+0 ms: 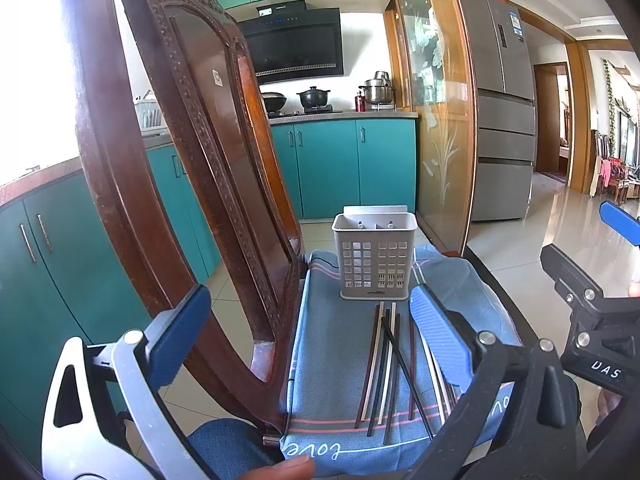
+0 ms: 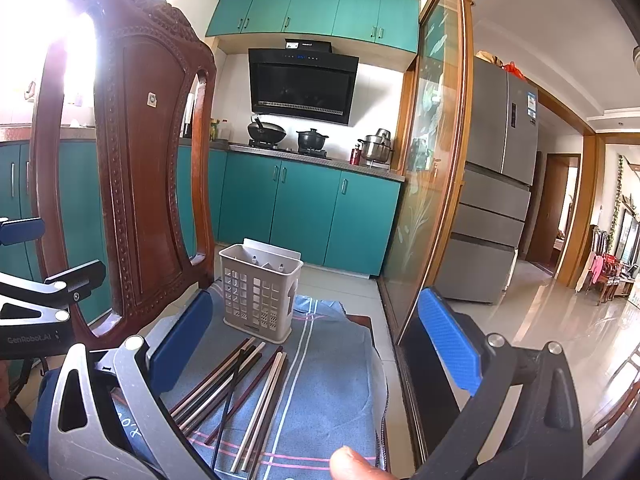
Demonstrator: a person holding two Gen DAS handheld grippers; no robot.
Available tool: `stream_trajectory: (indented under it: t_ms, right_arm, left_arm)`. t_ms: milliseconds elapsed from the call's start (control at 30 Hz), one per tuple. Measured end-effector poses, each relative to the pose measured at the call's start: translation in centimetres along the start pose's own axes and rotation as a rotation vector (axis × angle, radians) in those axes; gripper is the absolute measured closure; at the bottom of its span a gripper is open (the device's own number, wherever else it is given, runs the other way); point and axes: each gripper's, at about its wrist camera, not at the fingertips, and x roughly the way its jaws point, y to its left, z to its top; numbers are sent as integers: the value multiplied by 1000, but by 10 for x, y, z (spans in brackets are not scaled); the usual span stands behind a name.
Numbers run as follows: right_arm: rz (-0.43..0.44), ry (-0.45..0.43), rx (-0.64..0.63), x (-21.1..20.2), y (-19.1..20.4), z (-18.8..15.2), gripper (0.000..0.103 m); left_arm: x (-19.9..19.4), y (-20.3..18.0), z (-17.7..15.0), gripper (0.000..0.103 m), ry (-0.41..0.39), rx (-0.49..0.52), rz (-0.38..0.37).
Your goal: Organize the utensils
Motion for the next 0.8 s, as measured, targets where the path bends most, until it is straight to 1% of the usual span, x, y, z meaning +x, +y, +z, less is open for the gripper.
stream_trajectory:
  t_ms: [800]
  right_arm:
    - [-1, -1, -2, -2, -2, -2, 3]
  left_arm:
    - [1, 0, 0, 4, 1, 0, 1]
